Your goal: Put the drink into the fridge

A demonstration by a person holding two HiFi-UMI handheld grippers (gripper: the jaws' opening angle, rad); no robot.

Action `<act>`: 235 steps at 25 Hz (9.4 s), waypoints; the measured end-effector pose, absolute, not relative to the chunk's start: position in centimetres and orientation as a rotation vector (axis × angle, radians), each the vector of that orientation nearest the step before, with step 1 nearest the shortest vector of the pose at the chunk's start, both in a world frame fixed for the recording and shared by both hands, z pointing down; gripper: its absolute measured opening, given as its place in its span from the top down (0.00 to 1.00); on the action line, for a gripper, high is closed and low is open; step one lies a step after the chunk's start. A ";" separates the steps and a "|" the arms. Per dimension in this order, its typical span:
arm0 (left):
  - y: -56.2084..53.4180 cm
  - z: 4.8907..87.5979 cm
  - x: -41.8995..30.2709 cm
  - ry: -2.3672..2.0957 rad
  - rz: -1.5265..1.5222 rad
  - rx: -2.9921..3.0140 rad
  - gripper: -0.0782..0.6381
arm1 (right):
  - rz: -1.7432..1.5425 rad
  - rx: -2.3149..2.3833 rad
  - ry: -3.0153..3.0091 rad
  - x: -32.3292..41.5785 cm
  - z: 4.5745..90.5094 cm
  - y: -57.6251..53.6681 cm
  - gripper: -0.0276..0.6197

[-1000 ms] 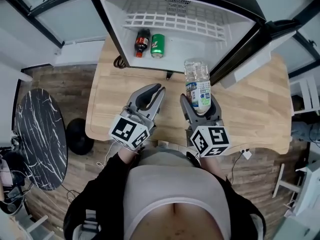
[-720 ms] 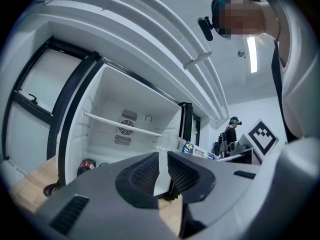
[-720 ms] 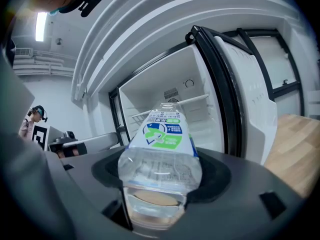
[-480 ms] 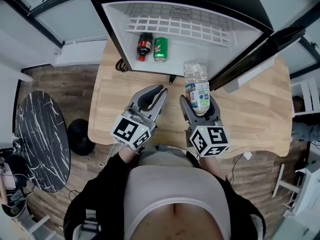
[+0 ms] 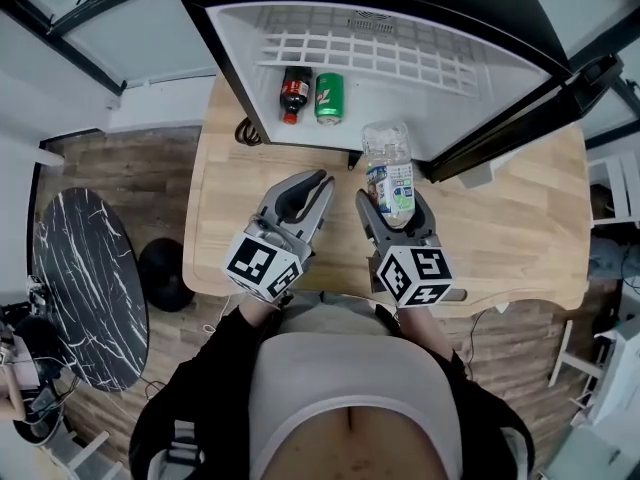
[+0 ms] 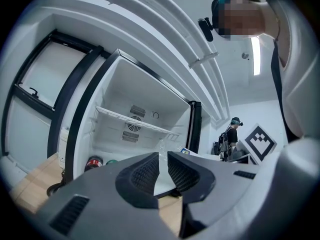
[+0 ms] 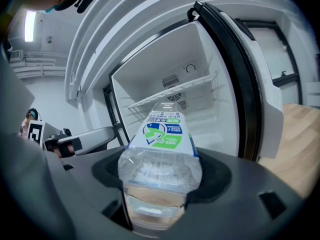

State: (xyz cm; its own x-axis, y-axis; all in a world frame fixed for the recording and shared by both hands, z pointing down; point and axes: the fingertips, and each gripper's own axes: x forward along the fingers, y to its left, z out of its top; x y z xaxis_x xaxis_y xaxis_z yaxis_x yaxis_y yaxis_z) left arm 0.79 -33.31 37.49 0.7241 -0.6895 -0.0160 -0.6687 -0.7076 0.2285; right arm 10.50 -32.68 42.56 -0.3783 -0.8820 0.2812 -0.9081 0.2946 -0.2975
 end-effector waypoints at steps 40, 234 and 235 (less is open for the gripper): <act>-35.5 42.7 -4.5 -1.120 -0.044 2.619 0.81 | 0.713 1.794 -2.104 8.5 55.7 -45.0 0.43; -1.4 34.2 3.7 -1.062 -0.256 2.838 0.81 | 0.075 1.660 -2.787 8.7 33.3 -1.3 0.91; -1.4 34.0 3.8 -1.059 -0.260 2.841 0.81 | 0.068 1.661 -2.789 8.7 33.1 -1.3 0.91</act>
